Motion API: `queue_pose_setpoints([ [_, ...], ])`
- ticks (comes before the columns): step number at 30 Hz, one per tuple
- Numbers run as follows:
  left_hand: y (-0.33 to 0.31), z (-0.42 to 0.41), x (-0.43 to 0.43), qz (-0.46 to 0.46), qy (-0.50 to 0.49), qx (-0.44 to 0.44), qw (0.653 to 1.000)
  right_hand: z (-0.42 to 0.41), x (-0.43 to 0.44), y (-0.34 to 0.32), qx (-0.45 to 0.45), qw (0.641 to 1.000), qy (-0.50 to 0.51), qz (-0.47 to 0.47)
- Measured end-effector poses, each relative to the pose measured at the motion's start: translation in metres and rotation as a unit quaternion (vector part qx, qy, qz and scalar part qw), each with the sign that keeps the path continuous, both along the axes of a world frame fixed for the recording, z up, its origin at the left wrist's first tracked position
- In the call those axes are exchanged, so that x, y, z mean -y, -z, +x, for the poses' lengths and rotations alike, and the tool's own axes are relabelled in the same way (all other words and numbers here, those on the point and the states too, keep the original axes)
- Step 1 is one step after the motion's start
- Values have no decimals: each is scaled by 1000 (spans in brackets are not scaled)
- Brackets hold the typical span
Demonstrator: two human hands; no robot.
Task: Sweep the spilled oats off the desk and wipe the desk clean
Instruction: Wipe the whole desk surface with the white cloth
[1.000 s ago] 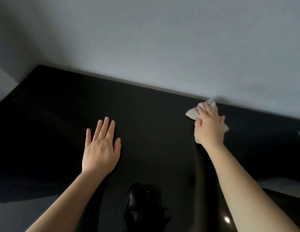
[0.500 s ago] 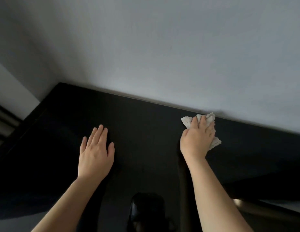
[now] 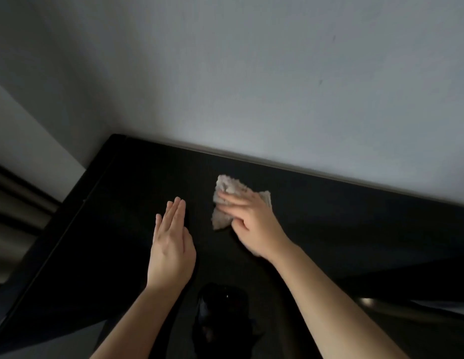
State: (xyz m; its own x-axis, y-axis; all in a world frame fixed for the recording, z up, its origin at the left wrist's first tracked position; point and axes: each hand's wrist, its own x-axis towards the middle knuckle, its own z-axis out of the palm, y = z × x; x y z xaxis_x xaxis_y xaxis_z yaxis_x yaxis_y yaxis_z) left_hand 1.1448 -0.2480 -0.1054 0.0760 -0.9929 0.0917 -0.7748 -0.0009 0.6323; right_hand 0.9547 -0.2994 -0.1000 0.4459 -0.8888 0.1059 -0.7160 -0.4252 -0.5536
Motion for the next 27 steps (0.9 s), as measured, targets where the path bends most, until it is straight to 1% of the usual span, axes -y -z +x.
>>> queue_pose_setpoints([
  [2, -2, 3, 0, 6, 19, 0, 1000, -5, -49, -5, 31, 998, -38, 36],
  [3, -3, 5, 0, 13, 34, 11, 999, -10, -69, -8, 58, 997, -33, 43],
  [4, -3, 8, -1, 17, 49, 32, 998, -18, -82, -9, 90, 995, -11, 35],
  [6, -3, 17, -3, 15, 67, 85, 994, -42, -79, -6, 135, 987, 82, -12],
  [7, -3, 20, -4, 17, 72, 108, 991, -55, -65, -3, 126, 981, 145, -35],
  [8, -2, 22, -6, 21, 75, 126, 989, -64, -45, -2, 97, 972, 210, -43],
  [9, -3, 24, -9, 26, 77, 141, 987, -68, -24, -3, 48, 963, 264, -26],
  [10, -2, 25, -11, 28, 79, 152, 985, -65, -8, -3, -14, 955, 295, -5],
  [11, -2, 27, -13, 30, 83, 161, 983, -57, 2, 0, -62, 952, 301, 4],
  [12, -2, 28, -15, 31, 88, 166, 982, -46, 4, 3, -80, 955, 286, 2],
  [13, -2, 29, -17, 32, 92, 170, 981, -34, -3, 5, -75, 965, 253, -7],
  [16, -4, 34, -26, 28, 95, 167, 981, -4, -58, 5, -26, 993, 111, -14],
  [19, -9, 38, -42, 29, 92, 148, 984, 10, -123, 0, 3, 1000, 9, 9],
  [21, -13, 37, -58, 26, 100, 143, 984, 14, -154, 0, 7, 1000, -19, 20],
  [27, -13, 42, -127, 25, 113, 149, 982, 21, -230, 2, 17, 999, -31, 38],
])
